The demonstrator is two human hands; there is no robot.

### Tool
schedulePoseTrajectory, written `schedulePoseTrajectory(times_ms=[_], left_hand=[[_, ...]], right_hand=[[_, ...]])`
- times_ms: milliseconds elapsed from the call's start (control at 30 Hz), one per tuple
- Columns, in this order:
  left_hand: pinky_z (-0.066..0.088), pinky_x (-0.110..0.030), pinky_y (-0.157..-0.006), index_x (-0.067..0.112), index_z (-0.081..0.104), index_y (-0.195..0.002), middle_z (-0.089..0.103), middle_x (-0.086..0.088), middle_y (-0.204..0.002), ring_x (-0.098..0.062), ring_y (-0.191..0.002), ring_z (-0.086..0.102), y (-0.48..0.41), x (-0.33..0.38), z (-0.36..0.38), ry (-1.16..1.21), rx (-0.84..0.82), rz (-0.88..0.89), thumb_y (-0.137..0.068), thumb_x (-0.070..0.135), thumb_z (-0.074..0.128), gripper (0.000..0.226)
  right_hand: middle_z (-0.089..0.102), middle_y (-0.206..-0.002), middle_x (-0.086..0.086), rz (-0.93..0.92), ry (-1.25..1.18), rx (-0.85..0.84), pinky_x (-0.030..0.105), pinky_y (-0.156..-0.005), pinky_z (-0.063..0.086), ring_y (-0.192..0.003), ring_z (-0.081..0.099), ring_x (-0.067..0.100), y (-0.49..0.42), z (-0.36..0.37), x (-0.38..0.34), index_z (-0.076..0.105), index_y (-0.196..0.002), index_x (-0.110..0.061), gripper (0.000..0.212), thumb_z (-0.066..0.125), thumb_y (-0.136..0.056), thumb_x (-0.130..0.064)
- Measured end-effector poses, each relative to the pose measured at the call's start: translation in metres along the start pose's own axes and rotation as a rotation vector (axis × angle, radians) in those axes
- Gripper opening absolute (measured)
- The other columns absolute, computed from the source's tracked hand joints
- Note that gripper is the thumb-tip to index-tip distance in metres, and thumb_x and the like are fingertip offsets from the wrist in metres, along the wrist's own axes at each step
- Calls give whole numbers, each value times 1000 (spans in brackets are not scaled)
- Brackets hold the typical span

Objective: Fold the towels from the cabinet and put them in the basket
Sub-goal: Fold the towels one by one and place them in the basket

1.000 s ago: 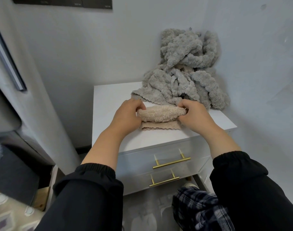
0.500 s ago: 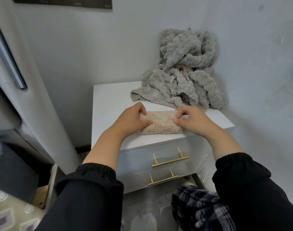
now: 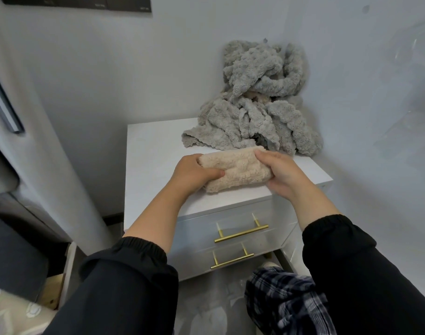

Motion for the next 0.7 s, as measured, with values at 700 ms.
schedulePoseTrajectory(times_ms=[700], left_hand=[[55, -37, -74, 14, 61, -96, 68, -7, -95, -21, -82, 65, 98, 82, 207, 303, -365, -3, -80, -1, 68, 23]], right_hand=[[60, -65, 5, -484, 611, 865, 34, -56, 43, -59, 56, 20, 181, -154, -42, 53, -69, -7, 42, 63, -84, -45]])
Point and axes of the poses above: each hand's wrist, its own y-axis away from the middle knuckle, its own z-axis out of the palm, x = y × z, the point moved 2 cm from there along -y, towards the middle knuckle
